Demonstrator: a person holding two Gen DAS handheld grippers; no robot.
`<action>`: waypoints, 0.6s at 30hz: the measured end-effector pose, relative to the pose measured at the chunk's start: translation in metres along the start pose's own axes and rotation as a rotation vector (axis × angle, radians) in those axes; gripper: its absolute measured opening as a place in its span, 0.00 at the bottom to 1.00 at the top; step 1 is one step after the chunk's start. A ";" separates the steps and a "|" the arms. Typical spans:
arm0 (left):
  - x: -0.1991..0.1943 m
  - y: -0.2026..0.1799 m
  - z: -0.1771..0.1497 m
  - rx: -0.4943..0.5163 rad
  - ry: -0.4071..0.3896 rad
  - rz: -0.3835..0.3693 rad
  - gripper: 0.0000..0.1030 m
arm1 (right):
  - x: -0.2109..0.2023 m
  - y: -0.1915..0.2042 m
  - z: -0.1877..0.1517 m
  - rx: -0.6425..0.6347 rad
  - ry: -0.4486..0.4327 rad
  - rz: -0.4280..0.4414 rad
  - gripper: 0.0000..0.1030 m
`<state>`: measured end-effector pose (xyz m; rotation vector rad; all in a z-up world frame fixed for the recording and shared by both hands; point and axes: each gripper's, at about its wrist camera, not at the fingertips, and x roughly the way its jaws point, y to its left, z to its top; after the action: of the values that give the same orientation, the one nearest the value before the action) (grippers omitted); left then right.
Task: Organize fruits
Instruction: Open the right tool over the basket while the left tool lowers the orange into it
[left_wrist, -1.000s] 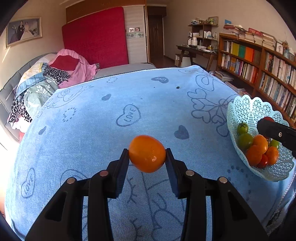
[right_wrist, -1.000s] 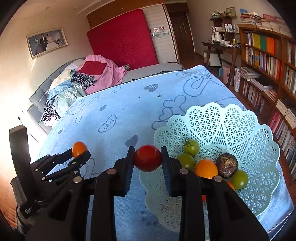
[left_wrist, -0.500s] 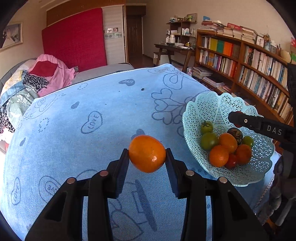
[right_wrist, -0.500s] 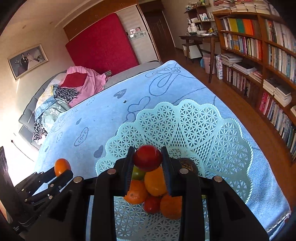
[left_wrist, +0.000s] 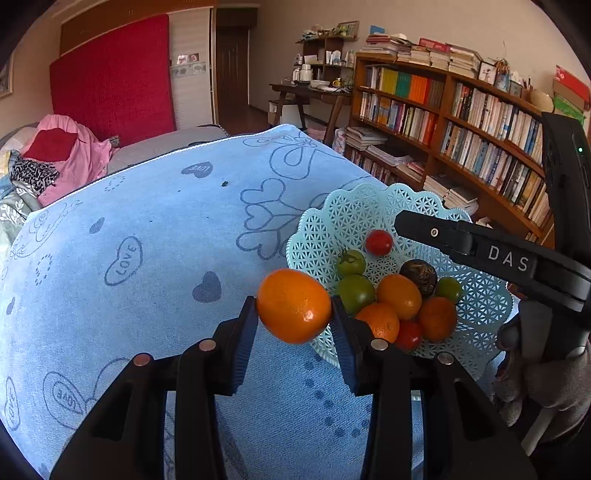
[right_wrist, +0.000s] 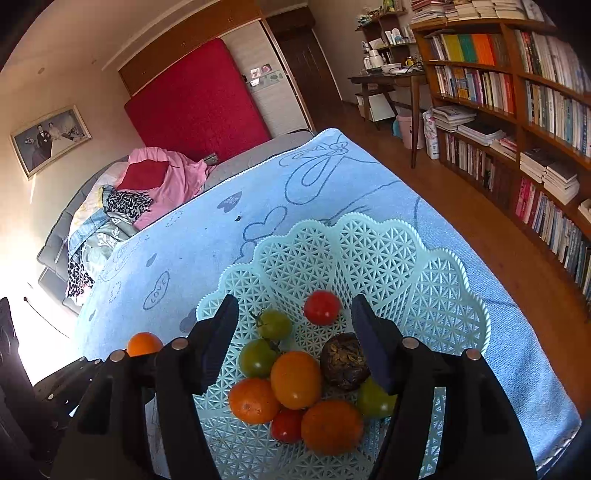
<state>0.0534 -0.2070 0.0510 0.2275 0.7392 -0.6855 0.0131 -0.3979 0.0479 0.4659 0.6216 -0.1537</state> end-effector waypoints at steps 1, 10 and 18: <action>0.002 -0.003 0.001 0.004 0.002 -0.006 0.39 | -0.001 -0.002 0.001 0.005 -0.004 0.000 0.63; 0.024 -0.024 0.017 0.018 0.022 -0.091 0.39 | -0.024 -0.012 0.011 0.014 -0.094 -0.050 0.64; 0.040 -0.038 0.032 0.026 0.022 -0.127 0.39 | -0.029 -0.013 0.014 0.010 -0.114 -0.065 0.68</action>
<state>0.0673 -0.2696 0.0482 0.2135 0.7702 -0.8146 -0.0065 -0.4154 0.0700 0.4436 0.5242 -0.2437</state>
